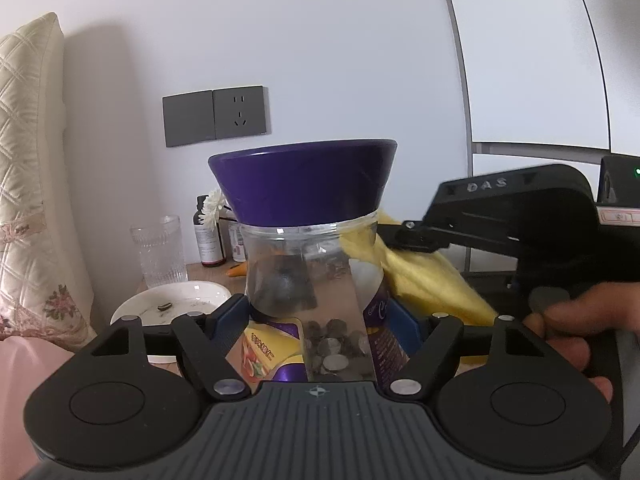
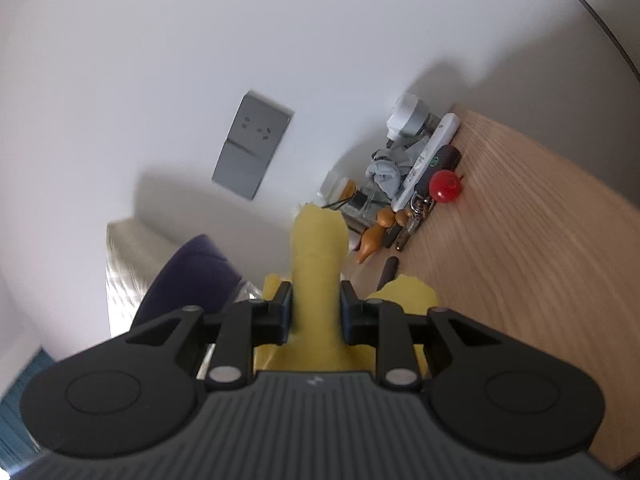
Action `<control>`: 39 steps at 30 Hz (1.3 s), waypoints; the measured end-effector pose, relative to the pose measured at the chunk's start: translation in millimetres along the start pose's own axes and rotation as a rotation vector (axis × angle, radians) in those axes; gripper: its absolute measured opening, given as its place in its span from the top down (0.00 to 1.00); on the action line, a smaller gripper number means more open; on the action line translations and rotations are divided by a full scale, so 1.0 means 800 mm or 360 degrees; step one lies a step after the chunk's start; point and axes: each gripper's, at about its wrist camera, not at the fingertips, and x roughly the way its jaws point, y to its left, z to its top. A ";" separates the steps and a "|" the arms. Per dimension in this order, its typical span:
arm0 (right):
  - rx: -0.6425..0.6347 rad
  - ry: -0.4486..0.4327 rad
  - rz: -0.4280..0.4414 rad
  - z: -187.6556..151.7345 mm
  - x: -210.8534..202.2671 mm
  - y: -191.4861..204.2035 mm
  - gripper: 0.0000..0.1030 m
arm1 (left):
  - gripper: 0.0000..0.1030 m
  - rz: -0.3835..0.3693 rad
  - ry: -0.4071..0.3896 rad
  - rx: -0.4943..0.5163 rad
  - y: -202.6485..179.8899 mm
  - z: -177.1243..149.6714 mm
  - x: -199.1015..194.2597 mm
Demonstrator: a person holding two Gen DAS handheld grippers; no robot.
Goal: Clean container
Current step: 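Rub the yellow cloth along the jar's label side with the right gripper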
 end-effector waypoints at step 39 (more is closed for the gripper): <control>0.0072 -0.0046 0.0031 -0.002 0.000 -0.003 0.75 | 0.25 -0.0006 0.0016 -0.0096 0.012 -0.017 -0.008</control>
